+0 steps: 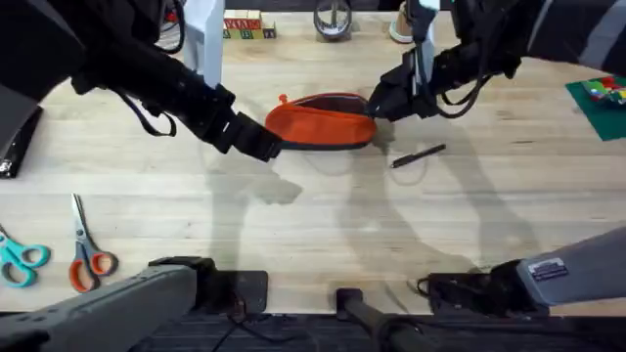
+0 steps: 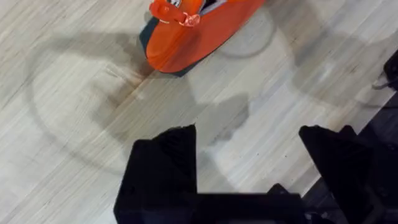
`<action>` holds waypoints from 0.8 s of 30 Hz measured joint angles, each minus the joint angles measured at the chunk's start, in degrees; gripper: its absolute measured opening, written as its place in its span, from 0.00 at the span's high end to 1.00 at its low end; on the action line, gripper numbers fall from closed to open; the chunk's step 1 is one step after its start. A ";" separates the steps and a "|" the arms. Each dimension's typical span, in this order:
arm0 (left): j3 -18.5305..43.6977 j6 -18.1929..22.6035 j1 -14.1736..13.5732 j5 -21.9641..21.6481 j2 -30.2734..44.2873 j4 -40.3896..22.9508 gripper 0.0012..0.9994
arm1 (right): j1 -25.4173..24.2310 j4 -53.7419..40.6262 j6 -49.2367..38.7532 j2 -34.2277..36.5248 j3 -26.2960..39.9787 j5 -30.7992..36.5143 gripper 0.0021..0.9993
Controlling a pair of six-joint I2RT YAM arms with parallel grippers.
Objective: Unzip the bag, pick up the pens from the table one at a time and place them inside, then zip the bag closed.
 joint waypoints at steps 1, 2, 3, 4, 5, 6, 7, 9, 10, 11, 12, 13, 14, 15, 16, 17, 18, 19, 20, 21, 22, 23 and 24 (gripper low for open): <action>0.00 0.00 0.00 0.00 0.00 0.00 0.00 | 0.28 0.00 0.00 0.05 0.00 0.02 0.97; 0.00 0.00 0.00 0.00 0.00 0.00 0.00 | 0.61 0.04 0.00 0.14 0.00 0.01 0.97; 0.00 0.00 0.00 0.00 0.00 0.01 0.00 | 0.91 0.11 0.00 0.35 0.00 0.00 0.97; 0.00 0.00 0.00 0.00 0.00 0.00 0.00 | 1.26 0.20 0.00 0.79 0.00 -0.03 0.97; 0.00 0.00 0.00 0.00 0.00 0.01 0.00 | 1.53 0.27 0.00 1.25 0.00 -0.03 0.97; 0.00 0.00 0.00 0.00 0.00 0.01 0.00 | 1.81 0.34 0.00 1.89 0.00 -0.17 0.97; 0.00 0.00 0.00 0.00 0.00 0.00 0.00 | 2.00 0.35 0.00 2.43 0.00 -0.33 0.97; 0.00 0.00 0.00 0.00 0.00 0.22 0.00 | 2.34 0.38 0.00 3.48 0.00 -0.63 0.97; 0.00 0.00 0.00 0.00 0.00 0.50 0.00 | 2.50 0.42 0.00 3.88 0.00 -0.79 0.97; 0.00 0.00 0.00 0.00 0.00 0.82 0.00 | 2.61 0.47 0.00 4.23 0.00 -0.86 0.97; 0.00 0.00 0.00 0.00 0.00 1.07 0.00 | 2.70 0.54 0.00 4.44 0.00 -0.88 0.97; 0.00 0.00 0.00 0.00 0.00 1.26 0.00 | 2.78 0.71 0.00 4.52 0.00 -0.86 0.97; 0.00 0.00 0.00 0.00 0.00 1.31 0.00 | 2.81 0.84 0.00 4.55 0.00 -0.86 0.97; 0.00 0.00 0.00 0.00 0.00 1.28 0.00 | 2.81 0.95 0.00 4.57 0.00 -0.86 0.97; 0.00 0.00 0.00 0.00 0.00 1.29 0.00 | 2.81 0.98 0.00 4.57 0.00 -0.86 0.97; 0.00 0.00 0.00 0.00 0.00 1.29 0.00 | 2.81 1.05 0.00 4.57 0.00 -0.86 0.97; 0.00 0.00 0.00 0.00 0.00 1.29 0.00 | 2.81 1.07 0.00 4.60 0.00 -0.86 0.97; 0.00 0.00 0.00 0.00 0.00 1.29 0.00 | 2.81 1.14 0.00 4.69 0.00 -0.88 0.97; 0.00 0.00 0.00 0.00 0.00 1.29 0.00 | 2.83 1.20 0.00 4.90 0.00 -0.90 0.97; 0.00 0.00 0.00 0.00 0.00 1.29 0.00 | 2.83 1.25 0.01 5.15 0.00 -0.96 0.96; 0.00 0.00 0.00 0.00 0.00 1.29 0.00 | 2.81 1.23 0.06 5.42 0.00 -1.09 0.87; 0.00 0.00 0.00 0.00 0.00 1.29 0.00 | 2.83 1.27 0.00 5.62 0.00 -1.12 0.75; 0.00 0.00 0.00 0.00 0.00 1.29 0.00 | 2.83 1.33 -0.02 5.76 0.00 -1.13 0.60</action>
